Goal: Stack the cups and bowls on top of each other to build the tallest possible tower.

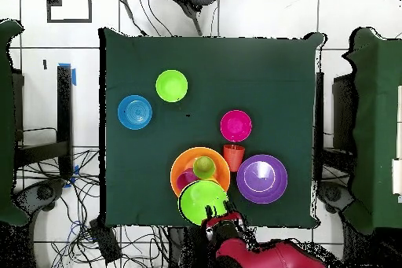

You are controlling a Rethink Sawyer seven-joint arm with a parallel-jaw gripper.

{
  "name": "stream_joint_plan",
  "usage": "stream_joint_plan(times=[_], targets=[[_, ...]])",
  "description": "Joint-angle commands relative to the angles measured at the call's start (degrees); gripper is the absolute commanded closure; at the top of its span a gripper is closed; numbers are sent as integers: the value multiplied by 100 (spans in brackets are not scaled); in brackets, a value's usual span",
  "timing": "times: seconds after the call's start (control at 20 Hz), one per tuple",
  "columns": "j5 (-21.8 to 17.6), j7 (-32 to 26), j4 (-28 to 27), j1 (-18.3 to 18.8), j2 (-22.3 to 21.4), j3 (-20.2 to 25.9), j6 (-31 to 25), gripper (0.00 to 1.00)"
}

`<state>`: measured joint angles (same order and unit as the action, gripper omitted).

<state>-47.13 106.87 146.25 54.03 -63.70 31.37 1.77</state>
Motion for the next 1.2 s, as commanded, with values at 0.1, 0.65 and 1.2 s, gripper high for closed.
stream_joint_plan(times=[0.1,0.65,1.2], targets=[[-750,334,-720,-684,498,-748,-654,0],[-1084,216,-920,-1028,589,-1184,-666,100],[-1271,220,-1150,-1486,741,-1641,-525,100]])
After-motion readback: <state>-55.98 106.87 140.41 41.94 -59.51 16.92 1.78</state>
